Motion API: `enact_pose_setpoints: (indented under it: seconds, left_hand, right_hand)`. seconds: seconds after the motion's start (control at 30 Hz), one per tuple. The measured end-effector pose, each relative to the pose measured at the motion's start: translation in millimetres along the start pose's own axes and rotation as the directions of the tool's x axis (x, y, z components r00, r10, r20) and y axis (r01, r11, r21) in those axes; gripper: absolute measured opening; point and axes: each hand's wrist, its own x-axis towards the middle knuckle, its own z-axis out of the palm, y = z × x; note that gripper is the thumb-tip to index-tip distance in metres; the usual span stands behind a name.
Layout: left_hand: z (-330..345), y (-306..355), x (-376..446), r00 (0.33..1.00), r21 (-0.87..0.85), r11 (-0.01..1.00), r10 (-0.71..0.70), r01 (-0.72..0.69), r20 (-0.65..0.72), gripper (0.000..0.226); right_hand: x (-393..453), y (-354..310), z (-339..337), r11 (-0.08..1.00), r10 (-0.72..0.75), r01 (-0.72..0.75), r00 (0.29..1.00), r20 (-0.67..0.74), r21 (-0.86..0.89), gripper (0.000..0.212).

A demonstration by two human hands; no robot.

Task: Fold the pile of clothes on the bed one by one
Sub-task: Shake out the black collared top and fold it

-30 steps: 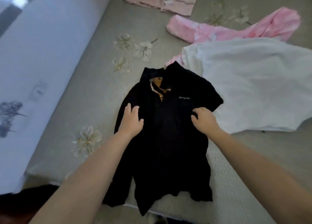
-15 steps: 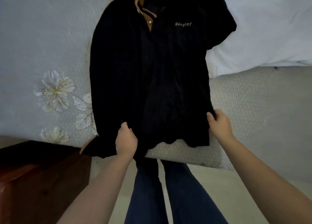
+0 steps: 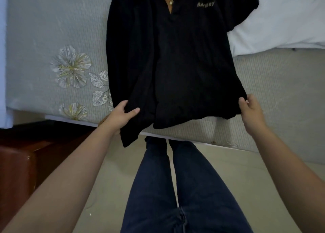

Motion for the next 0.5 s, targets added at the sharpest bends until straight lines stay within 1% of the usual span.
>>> enact_pose_setpoints:
  seconds: [0.07,0.1,0.13,0.17,0.2,0.23,0.27,0.3,0.37,0.43,0.5]
  left_hand:
    - [0,-3,-2,0.998,-0.040,0.999,-0.033,0.034,0.045,0.038]
    - [0,-6,-2,0.998,-0.034,0.998,-0.055,0.056,0.041,0.039]
    - [0,-10,-3,0.998,0.014,0.998,-0.068,0.068,0.012,0.041]
    - [0,-14,-2,0.997,0.118,0.991,-0.067,0.070,-0.033,0.045]
    - [1,-18,-1,0.995,0.264,0.961,-0.061,0.081,-0.081,0.050]
    - [3,-22,-1,0.990,0.420,0.902,-0.051,0.102,-0.131,0.055]
    - [5,-24,-2,0.983,0.556,0.821,-0.030,0.129,-0.183,0.058]
    - [9,-24,-4,0.973,0.655,0.741,0.006,0.150,-0.229,0.061]
    - [18,-18,-5,0.954,0.775,0.619,0.134,0.130,-0.267,0.065]
    - [29,-8,0,0.935,0.842,0.539,0.285,0.023,-0.209,0.065]
    - [40,8,9,0.909,0.873,0.477,0.399,-0.096,-0.118,0.060]
  right_hand:
    - [-3,2,2,0.978,-0.039,0.039,0.999,0.001,-0.206,0.014]
    - [-3,5,4,0.956,-0.018,0.021,1.000,0.012,-0.294,0.019]
    - [-3,8,7,0.933,0.021,-0.013,1.000,0.019,-0.361,0.024]
    - [-3,11,10,0.908,0.063,-0.044,0.998,0.032,-0.417,0.026]
    - [-2,13,14,0.878,0.104,-0.068,0.993,0.050,-0.473,0.026]
    - [0,14,17,0.844,0.140,-0.081,0.988,0.071,-0.530,0.025]
    - [2,14,19,0.807,0.165,-0.083,0.982,0.088,-0.584,0.025]
    - [7,11,21,0.771,0.176,-0.076,0.979,0.098,-0.632,0.026]
    - [20,1,22,0.734,0.134,-0.038,0.987,0.091,-0.678,0.027]
    - [40,-18,21,0.776,0.007,0.024,0.999,0.047,-0.630,0.028]
    - [66,-45,19,0.829,-0.124,0.090,0.992,-0.025,-0.552,0.032]
